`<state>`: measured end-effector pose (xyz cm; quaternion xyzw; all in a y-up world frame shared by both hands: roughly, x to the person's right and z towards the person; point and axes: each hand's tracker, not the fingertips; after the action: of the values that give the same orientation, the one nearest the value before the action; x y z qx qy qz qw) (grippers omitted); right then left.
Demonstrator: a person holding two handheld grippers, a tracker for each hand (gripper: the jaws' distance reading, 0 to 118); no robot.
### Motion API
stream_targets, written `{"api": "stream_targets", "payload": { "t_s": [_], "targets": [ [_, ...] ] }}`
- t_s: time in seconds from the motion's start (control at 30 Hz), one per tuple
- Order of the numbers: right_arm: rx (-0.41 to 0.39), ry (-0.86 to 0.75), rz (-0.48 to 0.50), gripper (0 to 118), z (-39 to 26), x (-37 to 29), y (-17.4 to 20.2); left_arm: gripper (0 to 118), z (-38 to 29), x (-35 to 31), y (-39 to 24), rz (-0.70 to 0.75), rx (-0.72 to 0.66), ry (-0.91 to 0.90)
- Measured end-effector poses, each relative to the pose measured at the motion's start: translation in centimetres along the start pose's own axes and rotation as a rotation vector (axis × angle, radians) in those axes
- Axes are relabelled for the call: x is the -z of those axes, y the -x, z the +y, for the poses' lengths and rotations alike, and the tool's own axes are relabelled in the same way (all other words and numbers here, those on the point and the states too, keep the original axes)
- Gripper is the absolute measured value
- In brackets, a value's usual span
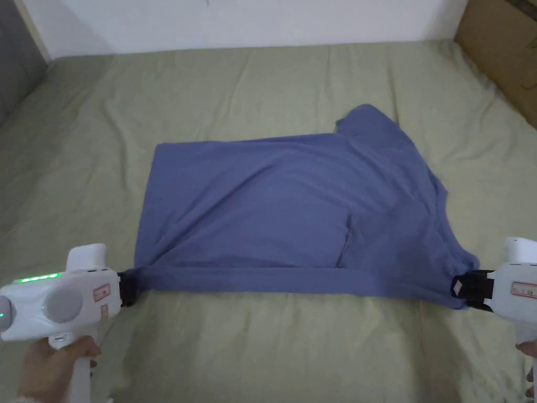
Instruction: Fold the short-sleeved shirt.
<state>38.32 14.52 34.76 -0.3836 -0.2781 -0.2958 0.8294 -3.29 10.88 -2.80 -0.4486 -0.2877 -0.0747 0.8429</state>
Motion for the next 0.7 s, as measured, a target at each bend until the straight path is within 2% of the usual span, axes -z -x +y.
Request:
{"api": "stream_targets", "payload": {
  "t_s": [0.17, 0.2, 0.27, 0.3, 0.4, 0.47, 0.5, 0.53, 0.57, 0.6, 0.63, 0.7],
  "targets": [
    [-0.031, -0.005, 0.001, 3, 0.2, -0.5, 0.0, 5, 0.7, -0.8, -0.5, 0.034, 0.053, -0.014],
    [-0.044, -0.013, -0.015, 13, 0.3, -0.5, 0.2, 5, 0.9, -0.7, -0.2, 0.033, 0.053, -0.015],
    [-0.049, -0.021, -0.02, 64, 0.7, -0.3, 0.3, 5, 0.9, -1.0, -0.4, 0.038, 0.056, -0.022],
    [-0.046, -0.021, -0.02, 74, 0.9, -0.1, 0.4, 5, 0.9, -1.1, -0.6, 0.041, 0.059, -0.024],
    [-0.047, -0.016, -0.015, 73, 1.3, 1.0, 0.4, 5, 0.8, -1.0, -0.8, 0.057, 0.09, -0.025],
    [-0.093, 0.035, -0.045, 73, 1.4, 2.4, 0.4, 5, 0.7, -0.9, -0.9, 0.064, 0.099, -0.02],
    [-0.102, 0.055, -0.054, 72, 1.3, 3.2, 0.3, 5, 0.7, -0.8, -0.8, 0.064, 0.099, -0.017],
    [-0.097, 0.071, -0.044, 62, 1.1, 3.8, 0.0, 5, 0.7, -0.8, -0.7, 0.063, 0.095, -0.013],
    [-0.094, 0.083, -0.033, 28, 0.9, 4.1, -0.2, 5, 0.6, -0.8, -0.7, 0.063, 0.089, -0.011],
    [-0.086, 0.099, -0.047, 0, 0.6, 4.6, -0.2, 5, 0.6, -0.8, -0.5, 0.062, 0.084, -0.012],
    [-0.047, 0.062, -0.067, 0, 0.6, 4.0, 0.1, 5, 0.6, -0.9, -0.5, 0.06, 0.082, -0.013],
    [-0.069, 0.076, -0.043, 0, 0.2, 4.8, -1.5, 5, 0.7, -1.2, -0.6, 0.068, 0.094, -0.014]
  ]
}}
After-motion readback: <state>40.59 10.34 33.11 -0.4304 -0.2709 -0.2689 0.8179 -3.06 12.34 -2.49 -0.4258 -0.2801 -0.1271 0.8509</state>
